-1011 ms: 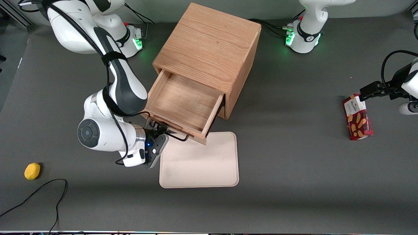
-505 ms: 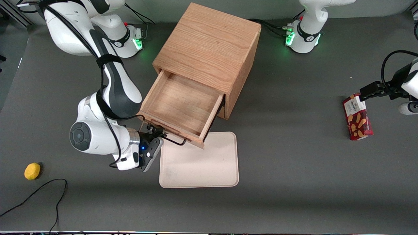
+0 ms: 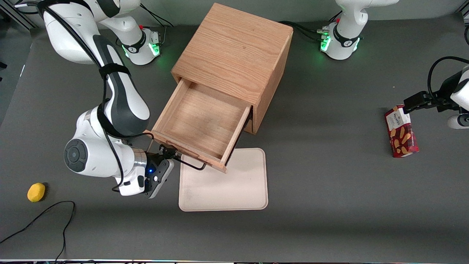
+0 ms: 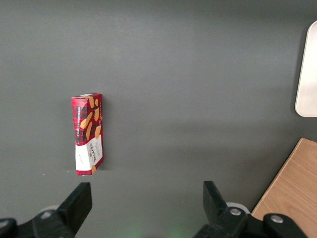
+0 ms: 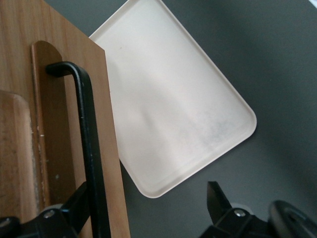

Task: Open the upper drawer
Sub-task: 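Keep pulling the handle with the right gripper to extend the drawer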

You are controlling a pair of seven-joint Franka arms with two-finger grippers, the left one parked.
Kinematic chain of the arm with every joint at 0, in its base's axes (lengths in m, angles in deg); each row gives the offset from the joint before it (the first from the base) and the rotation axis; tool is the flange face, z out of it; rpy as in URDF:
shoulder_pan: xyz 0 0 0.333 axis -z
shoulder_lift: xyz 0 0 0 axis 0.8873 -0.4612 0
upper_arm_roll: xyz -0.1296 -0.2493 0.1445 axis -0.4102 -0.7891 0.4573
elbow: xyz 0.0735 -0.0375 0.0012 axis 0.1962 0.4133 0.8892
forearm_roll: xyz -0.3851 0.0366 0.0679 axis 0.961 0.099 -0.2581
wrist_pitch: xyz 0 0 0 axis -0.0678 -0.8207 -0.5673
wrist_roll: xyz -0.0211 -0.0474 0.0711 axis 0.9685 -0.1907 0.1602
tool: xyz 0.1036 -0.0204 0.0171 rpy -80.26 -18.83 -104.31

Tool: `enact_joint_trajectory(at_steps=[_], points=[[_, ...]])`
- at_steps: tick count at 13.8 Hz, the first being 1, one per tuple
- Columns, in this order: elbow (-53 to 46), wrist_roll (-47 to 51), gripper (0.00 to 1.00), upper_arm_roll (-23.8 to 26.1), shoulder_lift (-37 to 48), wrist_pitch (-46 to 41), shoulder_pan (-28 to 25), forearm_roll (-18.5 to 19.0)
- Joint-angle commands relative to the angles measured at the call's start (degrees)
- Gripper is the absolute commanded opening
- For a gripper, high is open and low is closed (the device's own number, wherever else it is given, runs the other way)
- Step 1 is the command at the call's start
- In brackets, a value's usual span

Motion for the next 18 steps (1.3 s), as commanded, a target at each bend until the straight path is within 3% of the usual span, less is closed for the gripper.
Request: enact_joint_trajectory(at_steps=[1, 18], points=[[-2.13, -1.26, 1.0, 0.27, -1.25, 1.38, 0.59, 0.65], [-2.57, -0.99, 1.0, 0.71, -2.57, 9.12, 1.11, -0.23]])
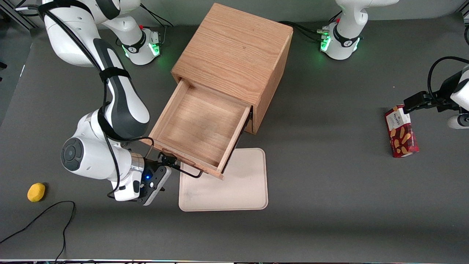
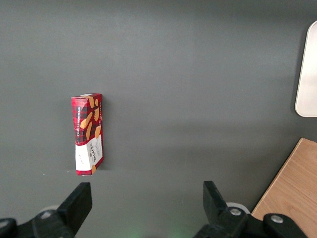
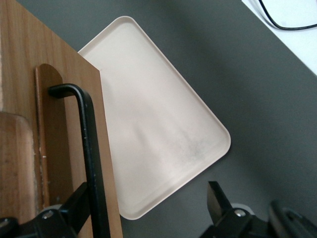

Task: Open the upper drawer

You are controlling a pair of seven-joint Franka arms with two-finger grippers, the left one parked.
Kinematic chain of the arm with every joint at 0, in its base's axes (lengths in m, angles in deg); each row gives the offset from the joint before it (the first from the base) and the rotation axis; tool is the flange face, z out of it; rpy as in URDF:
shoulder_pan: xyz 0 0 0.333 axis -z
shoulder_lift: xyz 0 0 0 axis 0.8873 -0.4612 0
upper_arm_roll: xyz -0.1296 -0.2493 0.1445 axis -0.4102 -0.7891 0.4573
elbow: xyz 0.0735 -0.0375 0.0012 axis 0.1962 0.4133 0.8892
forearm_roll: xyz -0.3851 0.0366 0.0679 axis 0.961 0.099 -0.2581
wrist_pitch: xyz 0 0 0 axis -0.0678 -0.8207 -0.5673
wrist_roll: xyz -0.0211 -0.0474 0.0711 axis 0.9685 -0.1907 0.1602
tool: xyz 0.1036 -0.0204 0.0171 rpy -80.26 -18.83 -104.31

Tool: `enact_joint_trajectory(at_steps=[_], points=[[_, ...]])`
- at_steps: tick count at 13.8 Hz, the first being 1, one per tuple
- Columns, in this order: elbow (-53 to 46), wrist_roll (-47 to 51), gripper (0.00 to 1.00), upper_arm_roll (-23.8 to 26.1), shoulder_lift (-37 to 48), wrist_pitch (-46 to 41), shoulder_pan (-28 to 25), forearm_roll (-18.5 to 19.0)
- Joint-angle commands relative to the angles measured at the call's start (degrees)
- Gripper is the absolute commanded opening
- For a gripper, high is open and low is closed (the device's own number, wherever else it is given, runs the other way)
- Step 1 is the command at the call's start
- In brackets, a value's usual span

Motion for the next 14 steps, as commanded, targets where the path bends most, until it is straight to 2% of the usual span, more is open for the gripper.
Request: enact_joint_trajectory(at_steps=[1, 11, 14], points=[[-2.96, -0.88, 1.0, 0.34, -1.79, 2.31, 0.85, -0.4], [-4.98, -1.06, 1.0, 0.43, -1.97, 1.61, 2.7, -1.54], [-7.08, -1.06, 1.0, 0.43, -1.62, -1.54, 3.31, -1.63]])
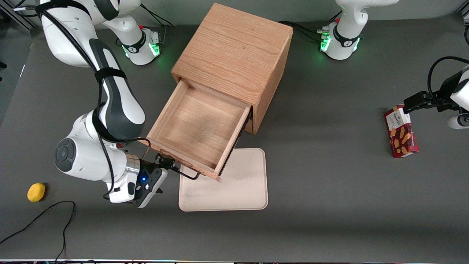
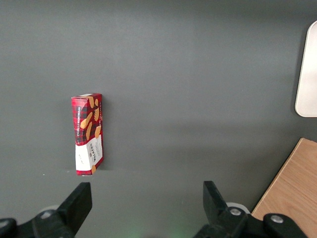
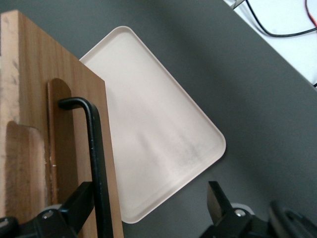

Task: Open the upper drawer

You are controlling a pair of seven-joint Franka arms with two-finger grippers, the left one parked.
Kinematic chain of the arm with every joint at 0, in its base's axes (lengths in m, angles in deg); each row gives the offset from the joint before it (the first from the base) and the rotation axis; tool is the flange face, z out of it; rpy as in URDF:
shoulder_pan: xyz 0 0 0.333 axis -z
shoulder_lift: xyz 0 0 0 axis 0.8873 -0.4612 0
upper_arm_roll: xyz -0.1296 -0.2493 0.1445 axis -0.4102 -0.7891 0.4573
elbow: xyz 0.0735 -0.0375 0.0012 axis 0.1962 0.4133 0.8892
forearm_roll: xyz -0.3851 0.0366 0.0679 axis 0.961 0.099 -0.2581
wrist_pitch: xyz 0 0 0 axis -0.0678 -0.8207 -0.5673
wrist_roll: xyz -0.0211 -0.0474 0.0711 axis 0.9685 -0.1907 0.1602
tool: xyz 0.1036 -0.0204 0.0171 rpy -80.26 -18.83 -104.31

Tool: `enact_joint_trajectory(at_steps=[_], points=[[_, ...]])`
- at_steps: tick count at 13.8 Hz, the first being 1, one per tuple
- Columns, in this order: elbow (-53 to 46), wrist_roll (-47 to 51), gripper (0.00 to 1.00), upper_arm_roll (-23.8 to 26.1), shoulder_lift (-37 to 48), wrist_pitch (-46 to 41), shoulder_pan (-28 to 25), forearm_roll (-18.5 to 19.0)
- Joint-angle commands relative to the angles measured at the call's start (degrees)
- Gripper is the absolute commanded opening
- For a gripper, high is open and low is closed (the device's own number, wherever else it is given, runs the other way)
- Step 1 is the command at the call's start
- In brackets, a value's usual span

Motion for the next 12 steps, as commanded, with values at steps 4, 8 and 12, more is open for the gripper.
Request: enact_joint_trajectory(at_steps=[4, 8, 12], points=[[-6.76, -0.62, 1.0, -0.06, 0.43, -6.19, 2.83, -1.88], [-6.15, 0.26, 1.0, -0.68, 4.38, -10.59, 3.63, -1.45], [-4.22, 6.23, 1.0, -5.94, 9.92, -22.77, 3.72, -0.3]])
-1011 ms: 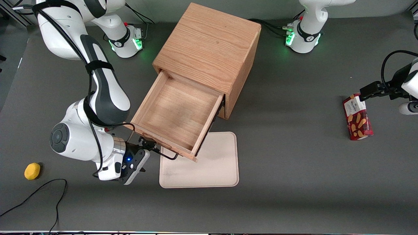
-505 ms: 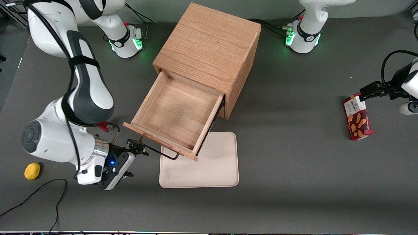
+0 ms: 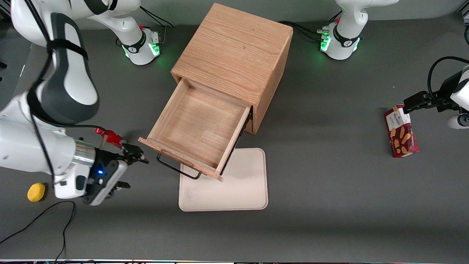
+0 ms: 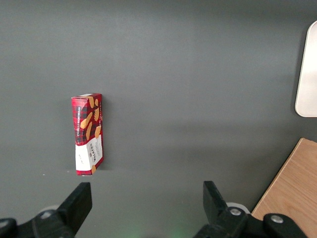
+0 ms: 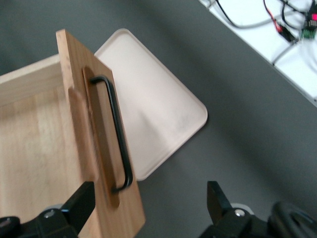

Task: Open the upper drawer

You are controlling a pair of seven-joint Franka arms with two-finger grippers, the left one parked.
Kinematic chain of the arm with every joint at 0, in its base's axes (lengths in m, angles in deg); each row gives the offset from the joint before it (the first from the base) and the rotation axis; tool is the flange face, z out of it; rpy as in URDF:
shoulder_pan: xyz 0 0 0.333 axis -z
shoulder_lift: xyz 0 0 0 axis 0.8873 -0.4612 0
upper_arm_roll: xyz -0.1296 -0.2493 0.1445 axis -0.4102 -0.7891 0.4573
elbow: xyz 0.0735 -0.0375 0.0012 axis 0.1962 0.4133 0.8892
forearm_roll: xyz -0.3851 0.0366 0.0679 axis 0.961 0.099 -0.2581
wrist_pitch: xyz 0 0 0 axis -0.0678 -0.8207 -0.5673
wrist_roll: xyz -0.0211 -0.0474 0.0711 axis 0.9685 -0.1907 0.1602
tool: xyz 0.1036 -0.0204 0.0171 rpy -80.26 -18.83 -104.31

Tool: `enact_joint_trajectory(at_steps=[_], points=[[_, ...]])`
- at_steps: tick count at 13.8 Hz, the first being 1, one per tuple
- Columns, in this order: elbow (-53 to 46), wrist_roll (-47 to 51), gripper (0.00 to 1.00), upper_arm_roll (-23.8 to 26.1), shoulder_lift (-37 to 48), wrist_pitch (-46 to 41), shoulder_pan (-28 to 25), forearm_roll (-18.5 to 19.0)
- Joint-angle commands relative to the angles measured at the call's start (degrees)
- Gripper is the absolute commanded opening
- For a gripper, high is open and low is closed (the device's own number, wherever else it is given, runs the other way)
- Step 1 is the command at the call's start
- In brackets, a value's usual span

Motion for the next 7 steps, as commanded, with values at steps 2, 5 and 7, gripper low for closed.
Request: enact_joint_trajectory(at_steps=[2, 5, 7], points=[[6.63, 2.74, 1.0, -5.37, 7.84, -7.07, -0.5, 0.41], [16.74, 13.25, 1.0, -6.17, 15.93, -7.08, -0.77, 7.69], [22.63, 21.77, 1.0, -6.17, 20.68, -6.9, -0.77, 11.56]])
